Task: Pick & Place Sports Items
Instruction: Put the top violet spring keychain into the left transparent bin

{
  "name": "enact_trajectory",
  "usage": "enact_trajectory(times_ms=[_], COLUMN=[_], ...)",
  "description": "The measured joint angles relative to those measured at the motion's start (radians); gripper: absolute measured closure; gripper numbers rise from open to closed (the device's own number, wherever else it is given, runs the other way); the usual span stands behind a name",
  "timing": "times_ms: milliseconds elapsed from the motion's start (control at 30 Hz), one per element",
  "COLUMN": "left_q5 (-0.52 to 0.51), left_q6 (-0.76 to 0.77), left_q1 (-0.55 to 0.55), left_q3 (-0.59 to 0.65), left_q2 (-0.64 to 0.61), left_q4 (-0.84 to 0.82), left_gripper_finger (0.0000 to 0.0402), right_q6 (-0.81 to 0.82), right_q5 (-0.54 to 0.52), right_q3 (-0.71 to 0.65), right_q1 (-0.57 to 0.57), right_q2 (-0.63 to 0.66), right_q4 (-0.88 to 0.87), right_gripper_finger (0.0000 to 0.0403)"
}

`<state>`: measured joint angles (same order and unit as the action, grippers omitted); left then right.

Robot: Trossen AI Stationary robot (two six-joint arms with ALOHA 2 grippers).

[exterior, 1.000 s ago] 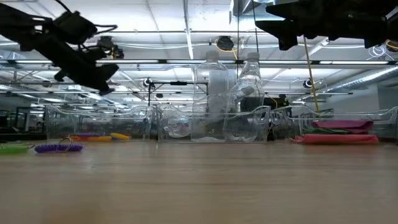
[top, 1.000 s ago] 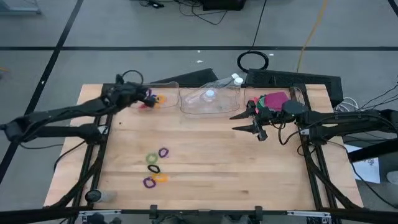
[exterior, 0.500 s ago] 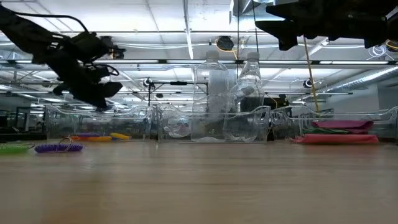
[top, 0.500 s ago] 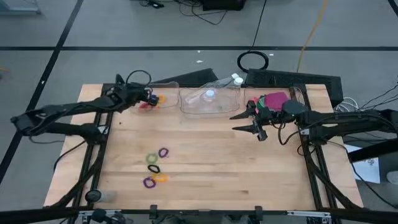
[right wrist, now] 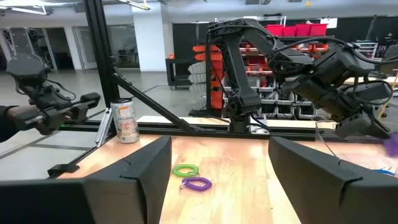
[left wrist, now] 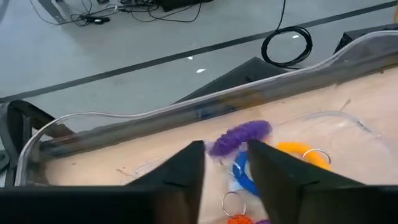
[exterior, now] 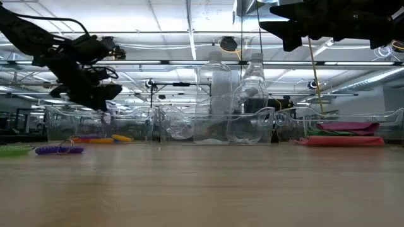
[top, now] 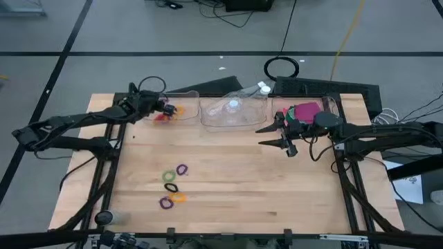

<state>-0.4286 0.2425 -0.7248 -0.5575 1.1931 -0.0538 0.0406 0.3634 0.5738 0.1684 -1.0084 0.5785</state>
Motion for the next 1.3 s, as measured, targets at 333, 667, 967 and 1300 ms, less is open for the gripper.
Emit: enact_trajectory(times_ms=[333,667,967,1300], left_q5=[0.01,0.12,0.234,0.605], left_q6=[-0.016,-0.067,-0.118,-0.138], left_q1=[-0.005,0.023,0.145,0.367], left_q3=[0.0,0.0,-0.041,-0.055], left_q2=[0.0,-0.03,-0.154,-0.194], left_q4=[-0.021,0.002,0.021,0.118], left_gripper_finger=[0.0184,0.0149,0.0175,0.019], right_q6=[0.0,0.0,-0.003,-0.002], right_q5=[0.0,0.0,0.0,0.0], right_q3=[0.0,0.0,0.0,0.0], right_q1=[0.0,0.0,0.0,0.0], right_q2=[0.0,0.0,0.0,0.0], right_q4=[0.0,0.0,-0.001,-0.001], right_gripper_finger=[0.0206,0.0206,0.0206,0.0206])
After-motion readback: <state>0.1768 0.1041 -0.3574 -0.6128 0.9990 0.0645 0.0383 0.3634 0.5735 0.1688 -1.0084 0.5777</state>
